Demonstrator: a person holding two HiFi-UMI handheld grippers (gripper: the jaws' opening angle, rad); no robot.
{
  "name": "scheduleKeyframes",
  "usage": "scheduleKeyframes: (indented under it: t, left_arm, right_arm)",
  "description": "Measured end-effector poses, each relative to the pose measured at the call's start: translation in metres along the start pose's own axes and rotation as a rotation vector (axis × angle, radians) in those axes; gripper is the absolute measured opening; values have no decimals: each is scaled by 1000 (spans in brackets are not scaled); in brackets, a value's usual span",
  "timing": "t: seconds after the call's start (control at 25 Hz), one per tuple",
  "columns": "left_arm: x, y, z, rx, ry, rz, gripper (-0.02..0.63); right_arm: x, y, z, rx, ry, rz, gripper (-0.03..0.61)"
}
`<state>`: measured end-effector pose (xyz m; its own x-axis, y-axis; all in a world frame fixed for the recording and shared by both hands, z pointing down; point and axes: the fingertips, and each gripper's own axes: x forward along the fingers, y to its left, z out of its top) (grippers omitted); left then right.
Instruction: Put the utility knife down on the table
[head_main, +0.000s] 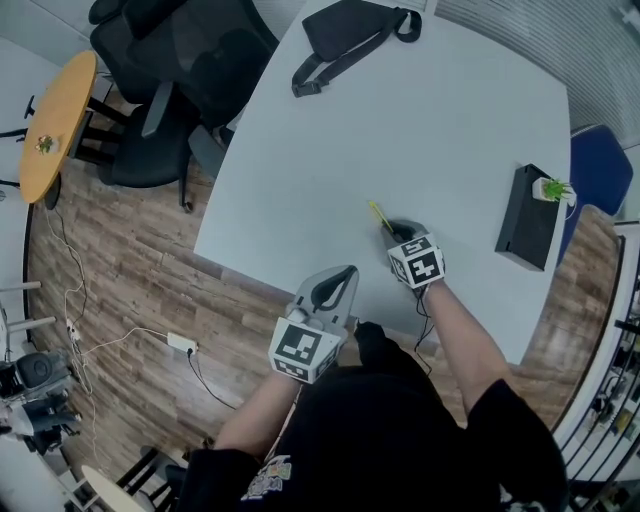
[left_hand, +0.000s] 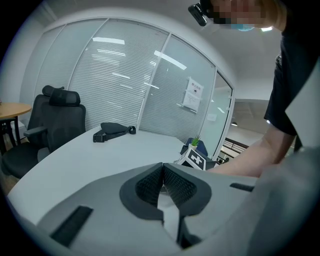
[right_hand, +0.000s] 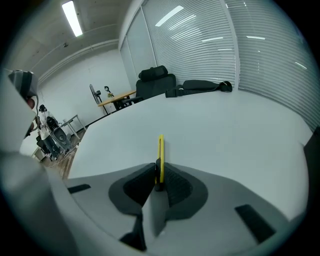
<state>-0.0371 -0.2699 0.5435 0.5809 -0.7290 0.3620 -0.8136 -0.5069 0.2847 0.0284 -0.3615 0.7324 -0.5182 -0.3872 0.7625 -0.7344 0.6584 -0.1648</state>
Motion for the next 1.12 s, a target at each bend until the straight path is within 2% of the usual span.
scheduleKeyframes:
  t: [0.2,0.48,0.76,0.92,1.04,1.12]
  left_arm:
    - [-8,0,-3,-7,7,2,5]
    - [-18,-2,-3,-3,1,-1,6]
    - [-32,-5,0,11,-11,-9,6]
    - [-41,-7,1,18,-20,-21,6]
    - [-47,-8,3,26,-34,-33,5]
    - [-53,-10,7,35,-47,-41,6]
  right_arm:
    - [0,1,0,-5,1,-13,60]
    - [-2,3,1,-8,-8,-15,97]
    - [-16,7,11,-10,-44,-49,97]
    - [-36,20,30,-18,-113,-56,74]
    - [-59,33,50,-16,-193,-65,4]
    - [-74,44,62,-7,-241,-61,3]
